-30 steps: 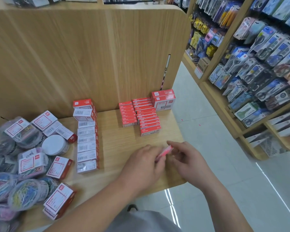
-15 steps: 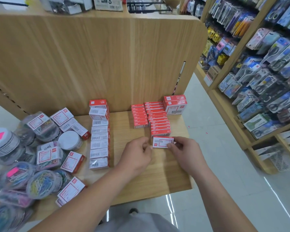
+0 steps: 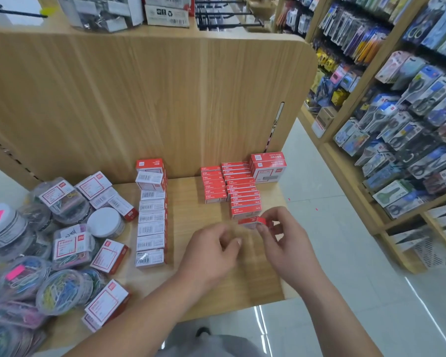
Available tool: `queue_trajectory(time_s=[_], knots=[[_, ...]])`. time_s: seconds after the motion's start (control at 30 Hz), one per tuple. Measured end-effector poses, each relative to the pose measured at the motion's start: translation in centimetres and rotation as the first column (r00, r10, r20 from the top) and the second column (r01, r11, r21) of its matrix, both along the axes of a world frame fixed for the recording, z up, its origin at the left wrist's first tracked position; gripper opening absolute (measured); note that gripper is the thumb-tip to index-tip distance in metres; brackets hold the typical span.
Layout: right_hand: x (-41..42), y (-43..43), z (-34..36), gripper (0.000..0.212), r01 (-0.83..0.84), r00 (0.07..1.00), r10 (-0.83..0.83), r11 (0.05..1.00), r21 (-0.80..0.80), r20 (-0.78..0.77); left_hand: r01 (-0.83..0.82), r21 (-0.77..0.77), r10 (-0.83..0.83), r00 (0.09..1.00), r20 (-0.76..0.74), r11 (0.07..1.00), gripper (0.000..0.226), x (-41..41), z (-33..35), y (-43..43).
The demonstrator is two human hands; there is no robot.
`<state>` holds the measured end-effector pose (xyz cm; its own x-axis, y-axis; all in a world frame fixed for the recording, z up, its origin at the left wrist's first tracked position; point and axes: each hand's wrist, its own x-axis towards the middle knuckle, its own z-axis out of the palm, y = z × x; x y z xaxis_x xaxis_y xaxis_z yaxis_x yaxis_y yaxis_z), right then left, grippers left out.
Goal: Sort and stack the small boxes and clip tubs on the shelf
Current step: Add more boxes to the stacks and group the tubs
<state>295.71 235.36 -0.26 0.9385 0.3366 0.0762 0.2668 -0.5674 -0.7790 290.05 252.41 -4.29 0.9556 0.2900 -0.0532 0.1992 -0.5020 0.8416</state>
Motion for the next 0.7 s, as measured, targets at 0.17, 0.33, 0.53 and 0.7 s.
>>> queue_trajectory(time_s=[0.17,0.33,0.53,0.7], knots=[[1.1,0.0,1.8,0.02,-0.144,0.981,0.182,0.908,-0.394,0.061,0.157,0.049,-0.162,0.977,0.138,0.986,0.046,0.3,0.6,0.4],[0.6,0.0,0.9,0.038,-0.101,0.994,0.097,0.989,-0.105,-0.043,0.134,-0.244,-0.125,0.991,0.053,0.96,0.006,0.5,0.5,0.2],[0.9,-0.7,-1.6,0.014,-0.028,0.984,0.024,0.999,-0.021,-0.176,0.062,-0.442,-0.096,0.994,-0.055,0.895,0.011,0.6,0.2,0.1],[2.3,-0.3,-2.8,0.024,0.01,1.0,-0.007,0.986,-0.165,0.019,0.004,-0.007,-0.004,1.0,-0.029,1.0,0.011,1.6,-0.1,0.7]])
